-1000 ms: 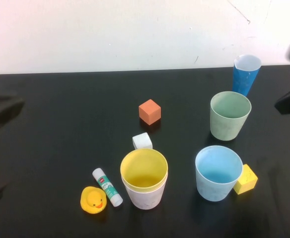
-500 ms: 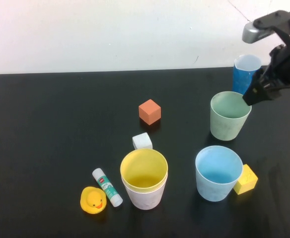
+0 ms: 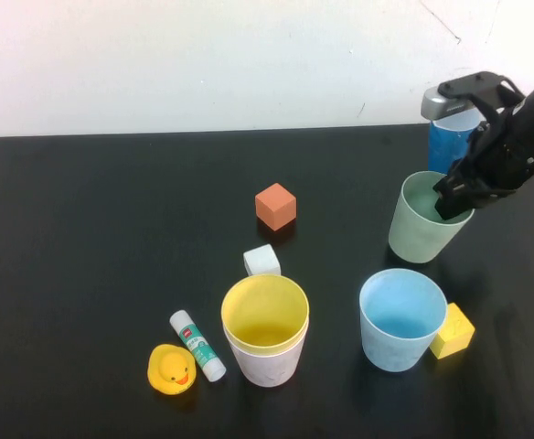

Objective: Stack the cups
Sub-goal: Pick up the green cup, then place the green cup on the blue cup

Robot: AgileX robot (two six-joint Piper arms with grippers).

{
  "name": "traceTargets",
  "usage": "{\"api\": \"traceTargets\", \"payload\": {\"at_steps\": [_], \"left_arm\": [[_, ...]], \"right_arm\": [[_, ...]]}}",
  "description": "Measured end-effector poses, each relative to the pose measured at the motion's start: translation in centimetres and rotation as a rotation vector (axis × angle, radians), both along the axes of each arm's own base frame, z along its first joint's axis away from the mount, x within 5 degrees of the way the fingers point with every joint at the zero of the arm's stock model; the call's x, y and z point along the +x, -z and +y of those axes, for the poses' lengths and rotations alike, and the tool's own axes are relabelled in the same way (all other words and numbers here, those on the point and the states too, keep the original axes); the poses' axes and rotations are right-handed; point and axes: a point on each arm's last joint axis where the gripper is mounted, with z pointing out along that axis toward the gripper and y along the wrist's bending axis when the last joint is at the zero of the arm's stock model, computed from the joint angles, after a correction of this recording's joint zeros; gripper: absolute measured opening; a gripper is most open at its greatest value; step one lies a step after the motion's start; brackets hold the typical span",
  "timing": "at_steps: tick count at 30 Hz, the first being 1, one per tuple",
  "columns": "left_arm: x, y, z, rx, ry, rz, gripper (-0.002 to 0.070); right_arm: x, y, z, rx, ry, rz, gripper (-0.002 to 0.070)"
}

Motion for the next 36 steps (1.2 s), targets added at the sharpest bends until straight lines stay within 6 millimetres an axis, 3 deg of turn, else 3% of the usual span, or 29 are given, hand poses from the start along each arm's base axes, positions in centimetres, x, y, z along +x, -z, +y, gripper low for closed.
{"api": "traceTargets", "payload": {"at_steps": [3,9,11,15,19,23,26,29,36], "left_arm": [[0.0,0.0,0.0,0.001,-0.001,-0.001,0.0002],[0.0,0.0,0.0,-0.001,-0.001,0.000,0.0002],[0.0,0.0,0.0,-0.004,-0.002,0.002,0.0002],[0.0,0.0,0.0,-0.006,-0.003,0.003,0.0001],[0.1,0.4,-0.1,0.002,-0.004,0.011,0.0002],[0.3,1.0,-0.2,0.010,-0.003,0.023,0.0002],[0.3,1.0,-0.3,-0.018,-0.006,0.021,0.0002],[0.4,0.6,-0.4,-0.053,0.000,-0.005,0.0001],[0.6,0.7,-0.9,-0.103,0.030,-0.059,0.0002]], "right_arm": [[0.1,-0.1,0.2,0.022,0.007,-0.005,0.0043],[-0.4,-1.6,1.0,0.138,-0.011,-0.030,0.0026],[-0.7,-3.2,1.3,0.178,-0.030,-0.058,0.0025],[-2.1,-8.3,1.6,0.232,-0.113,-0.126,0.0024],[-5.0,-13.0,1.5,0.209,-0.209,-0.159,0.0024],[-8.3,-15.3,1.9,0.080,-0.255,-0.213,0.0024],[-11.5,-15.1,3.5,0.011,-0.333,-0.196,0.0024],[-13.3,-13.3,4.9,-0.043,-0.409,-0.144,0.0024],[-12.8,-9.1,5.9,-0.125,-0.436,-0.063,0.0024]]}}
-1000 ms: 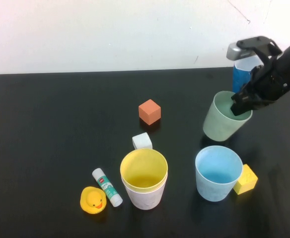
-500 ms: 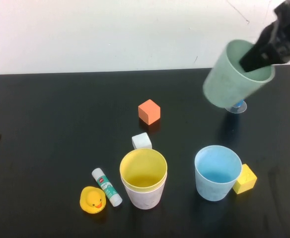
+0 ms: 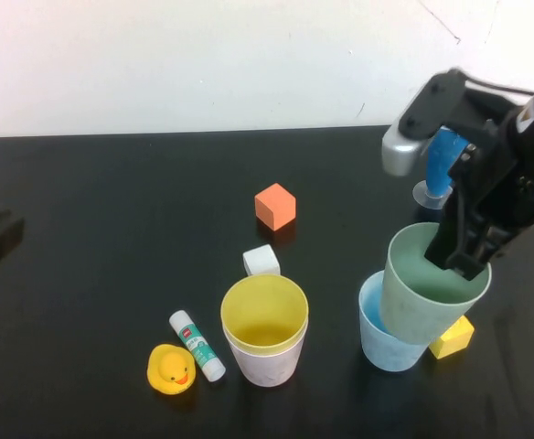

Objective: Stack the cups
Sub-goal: Place the green cup on the blue cup, then pick up the blue cup

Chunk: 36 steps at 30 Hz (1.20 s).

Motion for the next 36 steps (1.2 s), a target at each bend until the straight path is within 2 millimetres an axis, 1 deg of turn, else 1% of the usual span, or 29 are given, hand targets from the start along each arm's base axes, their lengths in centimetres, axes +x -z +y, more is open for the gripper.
{"api": "traceTargets", "payload": {"at_steps": [6,8,10,15,18,21,23,25,26,28,29,30,31,34,36], "left_arm": [[0.3,1.2,-0.4,0.004,0.011,0.010,0.0001],[0.4,1.3,-0.4,0.003,0.012,0.014,0.0002],[0.4,1.3,-0.5,0.003,0.013,0.014,0.0002],[0.4,1.3,-0.5,0.000,0.014,0.008,0.0002],[0.4,1.2,-0.5,-0.002,0.015,0.005,0.0002],[0.4,1.2,-0.6,-0.016,0.020,0.013,0.0001],[0.3,1.2,-0.6,-0.033,0.026,0.025,0.0002],[0.3,1.3,-0.7,-0.052,0.032,0.040,0.0002],[0.3,1.3,-0.8,-0.061,0.034,0.048,0.0001],[0.4,1.4,-0.9,-0.085,0.032,0.072,0.0002],[0.5,1.4,-1.0,-0.091,0.030,0.083,0.0002],[0.7,1.5,-1.2,-0.095,0.028,0.097,0.0001],[1.0,1.7,-1.4,-0.093,0.026,0.109,0.0001],[1.6,2.0,-1.9,-0.080,0.023,0.137,0.0002],[1.9,2.2,-2.1,-0.077,0.021,0.153,0.0002]], "right_arm": [[1.5,2.1,0.6,-0.028,-0.028,0.000,0.0025],[1.9,2.7,0.9,-0.027,-0.041,0.010,0.0043],[2.1,3.2,1.0,-0.030,-0.049,0.022,0.0082],[2.6,4.3,1.3,-0.036,-0.048,0.042,0.0251],[3.0,5.0,1.5,-0.037,-0.045,0.051,0.0303],[3.6,6.3,1.8,-0.048,-0.045,0.076,0.0316],[4.0,7.2,2.0,-0.058,-0.048,0.094,0.0312],[4.3,8.1,2.2,-0.064,-0.049,0.115,0.0286],[4.4,8.5,2.2,-0.069,-0.050,0.123,0.0258],[4.5,9.1,2.4,-0.070,-0.054,0.138,0.0179],[4.6,9.1,2.4,-0.067,-0.057,0.140,0.0123],[4.5,9.1,2.4,-0.068,-0.065,0.148,0.0085],[4.5,8.9,2.5,-0.067,-0.069,0.151,0.0064],[4.7,7.3,2.6,-0.067,-0.092,0.159,0.0063],[5.2,5.3,2.9,-0.044,-0.089,0.113,0.0063]]}}
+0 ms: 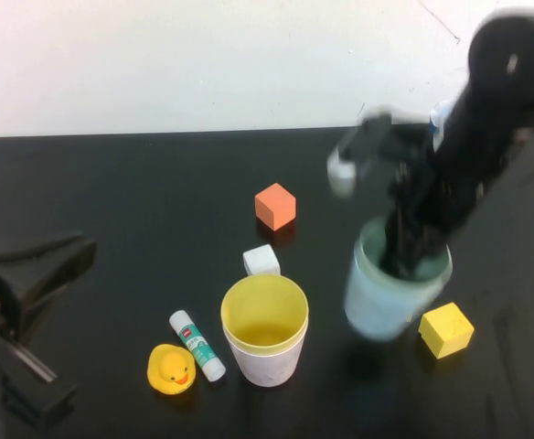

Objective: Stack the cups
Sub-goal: Pick up the blue cup, then place the blue cup on the yellow cup

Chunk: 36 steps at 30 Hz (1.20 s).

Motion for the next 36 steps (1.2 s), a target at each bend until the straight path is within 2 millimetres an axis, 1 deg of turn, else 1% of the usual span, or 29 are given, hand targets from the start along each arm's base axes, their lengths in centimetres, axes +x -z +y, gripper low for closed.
{"api": "traceTargets", "payload": {"at_steps": [1,3,5,6,7,8,10,11,13,15,16,20,24,30,32,34,36], "left_arm": [[0.2,0.1,-0.2,0.000,0.000,0.005,0.0002],[0.3,0.2,-0.3,0.004,0.000,0.010,0.0001],[0.4,0.2,-0.3,0.007,0.000,0.013,0.0002],[0.4,0.2,-0.4,0.008,0.000,0.015,0.0002],[0.4,0.2,-0.3,0.006,0.000,0.015,0.0002],[0.5,0.2,-0.4,0.007,0.000,0.016,0.0002],[0.5,0.2,-0.4,0.005,-0.001,0.017,0.0001],[0.5,0.2,-0.4,0.005,-0.001,0.017,0.0002],[0.5,0.2,-0.4,0.005,-0.001,0.017,0.0002],[0.5,0.2,-0.4,0.005,-0.001,0.017,0.0002],[0.5,0.2,-0.4,0.005,-0.001,0.017,0.0002],[0.5,0.3,-0.4,0.007,-0.001,0.019,0.0002],[0.5,0.3,-0.4,0.007,-0.001,0.019,0.0002],[0.5,0.3,-0.4,0.007,-0.001,0.019,0.0002],[0.5,0.3,-0.4,0.007,-0.001,0.019,0.0002],[0.5,0.3,-0.4,0.007,-0.001,0.019,0.0002],[0.5,0.3,-0.4,0.007,-0.001,0.019,0.0002]], "right_arm": [[0.2,-0.9,0.2,0.014,0.007,-0.023,0.0063],[0.6,-3.3,0.8,0.054,0.013,-0.094,0.0063],[0.4,-5.7,1.7,0.096,-0.003,-0.162,0.0063],[0.1,-6.9,2.3,0.120,-0.018,-0.190,0.0063],[-0.2,-7.6,2.7,0.138,-0.027,-0.203,0.0063],[-0.8,-8.6,3.5,0.171,-0.052,-0.224,0.0062],[-1.9,-9.7,5.1,0.211,-0.096,-0.241,0.0062],[-2.7,-10.0,5.9,0.218,-0.127,-0.242,0.0062],[-3.5,-9.8,7.2,0.215,-0.169,-0.235,0.0062],[-3.7,-8.8,8.2,0.191,-0.195,-0.216,0.0062],[-3.7,-8.5,8.4,0.185,-0.198,-0.207,0.0062],[-2.6,-5.8,9.4,0.149,-0.202,-0.152,0.0062],[-2.1,-4.2,9.9,0.129,-0.201,-0.121,0.0062],[-1.9,-3.7,10.1,0.122,-0.203,-0.111,0.0063],[-1.9,-3.7,10.1,0.122,-0.201,-0.110,0.0076],[-1.9,-3.7,10.1,0.123,-0.197,-0.109,0.0113],[-1.9,-3.7,10.1,0.122,-0.182,-0.107,0.0174]]}}
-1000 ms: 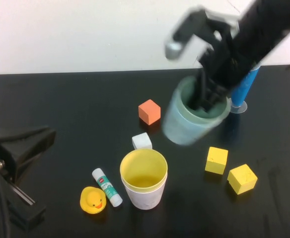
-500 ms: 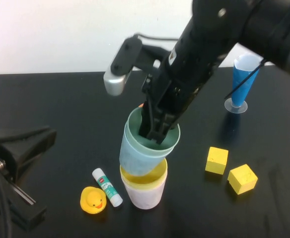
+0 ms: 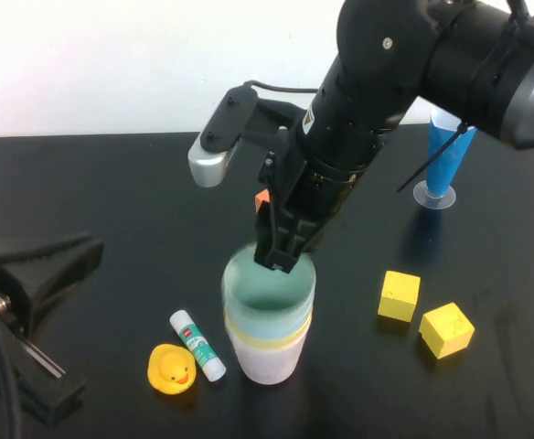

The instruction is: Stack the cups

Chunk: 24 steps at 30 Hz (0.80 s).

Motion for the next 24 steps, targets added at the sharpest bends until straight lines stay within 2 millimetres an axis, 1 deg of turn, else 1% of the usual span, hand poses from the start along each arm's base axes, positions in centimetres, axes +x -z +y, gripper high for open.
{"api": "traceTargets", "payload": {"at_steps": [3,5,7,8,11,13,14,18,19,21,22,24], "left_arm": [[0.0,0.0,0.0,0.000,0.000,0.000,0.0002],[0.0,0.0,0.0,0.000,0.000,0.000,0.0002],[0.0,0.0,0.0,0.000,0.000,0.000,0.0002],[0.0,0.0,0.0,0.000,0.000,0.000,0.0002],[0.0,0.0,0.0,0.006,-0.001,-0.005,0.0002],[0.1,0.0,0.1,0.019,-0.004,-0.015,0.0002],[0.1,0.0,0.1,0.025,-0.006,-0.019,0.0001],[-0.2,-0.2,0.5,0.037,-0.012,-0.045,0.0001],[-0.4,-0.3,0.6,0.035,-0.013,-0.051,0.0002],[-0.9,-0.5,1.1,0.033,-0.016,-0.065,0.0002],[-1.1,-0.6,1.3,0.032,-0.017,-0.072,0.0001],[-1.8,-0.8,1.8,0.025,-0.019,-0.090,0.0001]], "right_arm": [[0.1,0.0,-0.1,-0.007,0.019,0.001,0.0258],[0.1,0.0,-0.1,-0.010,0.027,0.001,0.0282],[0.1,0.0,-0.2,-0.013,0.034,-0.002,0.0293],[0.0,-0.4,-0.3,-0.008,0.034,-0.008,0.0294],[-0.7,-2.4,-1.0,0.015,0.038,-0.052,0.0286],[-1.5,-4.6,-2.0,0.029,0.042,-0.115,0.0258],[-2.0,-6.1,-2.7,0.035,0.046,-0.160,0.0234],[-4.9,-12.1,-6.5,0.052,0.092,-0.358,0.0081],[-5.8,-13.3,-7.5,0.058,0.099,-0.397,0.0053],[-7.5,-14.9,-9.2,0.065,0.111,-0.448,0.0024],[-8.4,-15.3,-10.1,0.062,0.117,-0.466,0.0016],[-10.0,-15.4,-11.6,0.051,0.122,-0.475,0.0009]]}}
